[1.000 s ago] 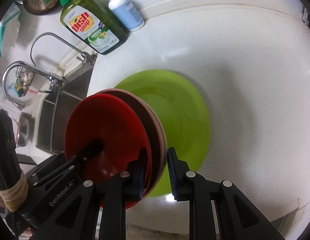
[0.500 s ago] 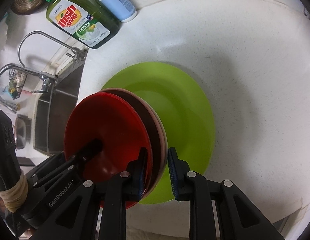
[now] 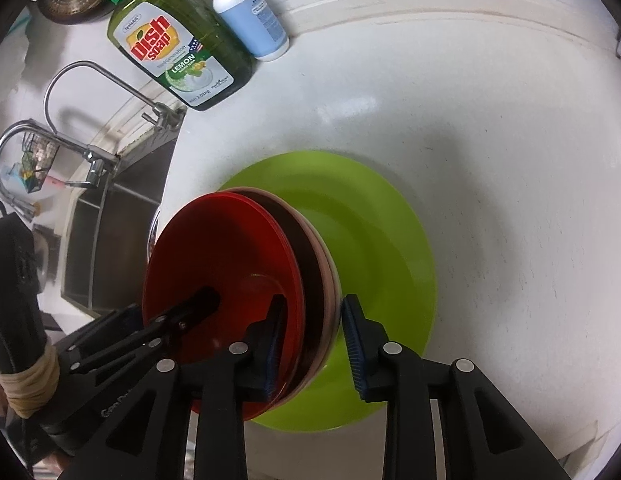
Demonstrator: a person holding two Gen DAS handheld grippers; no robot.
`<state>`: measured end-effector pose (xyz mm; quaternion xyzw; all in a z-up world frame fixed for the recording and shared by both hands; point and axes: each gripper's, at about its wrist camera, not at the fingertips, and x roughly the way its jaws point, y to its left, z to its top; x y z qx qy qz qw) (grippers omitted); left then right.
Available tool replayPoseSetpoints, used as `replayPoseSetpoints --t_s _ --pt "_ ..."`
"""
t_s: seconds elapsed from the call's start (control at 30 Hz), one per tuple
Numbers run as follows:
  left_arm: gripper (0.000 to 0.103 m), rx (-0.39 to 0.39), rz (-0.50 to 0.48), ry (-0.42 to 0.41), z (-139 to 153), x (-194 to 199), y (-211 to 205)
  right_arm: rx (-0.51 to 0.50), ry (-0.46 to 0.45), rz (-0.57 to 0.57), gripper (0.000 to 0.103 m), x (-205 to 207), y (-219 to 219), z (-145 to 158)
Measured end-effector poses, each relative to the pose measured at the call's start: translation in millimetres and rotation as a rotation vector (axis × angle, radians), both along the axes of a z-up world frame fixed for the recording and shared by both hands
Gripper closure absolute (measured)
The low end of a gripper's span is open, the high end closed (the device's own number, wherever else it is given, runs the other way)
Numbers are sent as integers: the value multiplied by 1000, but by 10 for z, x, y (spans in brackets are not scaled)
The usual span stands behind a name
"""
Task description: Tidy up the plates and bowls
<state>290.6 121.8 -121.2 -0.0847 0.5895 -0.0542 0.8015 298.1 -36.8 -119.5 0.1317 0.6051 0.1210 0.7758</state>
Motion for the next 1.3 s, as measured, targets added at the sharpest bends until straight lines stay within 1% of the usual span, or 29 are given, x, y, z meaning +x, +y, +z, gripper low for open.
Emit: replayPoseSetpoints --t_s 0.07,0.17,0.3,0.37,0.43,0.5,0.63,0.77,0.8,0.9,0.97,1.03,1.17,1.3 --pt "55 15 8 -24 36 -7 13 -5 -12 3 63 -12 8 10" --pt "48 36 15 -61 109 -22 50 -15 -38 9 57 -37 31 46" --pt "46 68 14 -104 216 -78 89 -46 -99 7 56 -124 42 165" --pt "42 88 14 -136 295 -129 101 -66 -136 2 56 -194 34 248" --pt "37 116 6 -185 390 -199 107 -92 -188 -10 56 -289 12 353" --pt "33 152 -5 -239 490 -285 89 -114 -245 -23 47 -402 -17 461" --pt "24 205 -23 -336 658 -459 27 -145 -343 -53 41 -601 -60 627" --pt "15 239 -5 -429 785 -670 -5 -171 -428 -71 34 -792 -119 732" --pt "14 243 0 -447 809 -722 -10 -172 -451 -80 32 -855 -148 759" --pt "10 254 15 -495 868 -873 -39 -171 -505 -87 30 -1016 -210 813" --pt "5 270 27 -526 909 -979 -67 -173 -534 -87 30 -1118 -239 839" --pt "4 296 27 -560 948 -1125 -127 -182 -565 -76 30 -1246 -280 872" --pt "2 336 38 -614 1008 -1403 -258 -216 -628 -58 24 -1507 -369 928" --pt "1 320 49 -641 1028 -1683 -366 -228 -678 -62 20 -1821 -499 998"
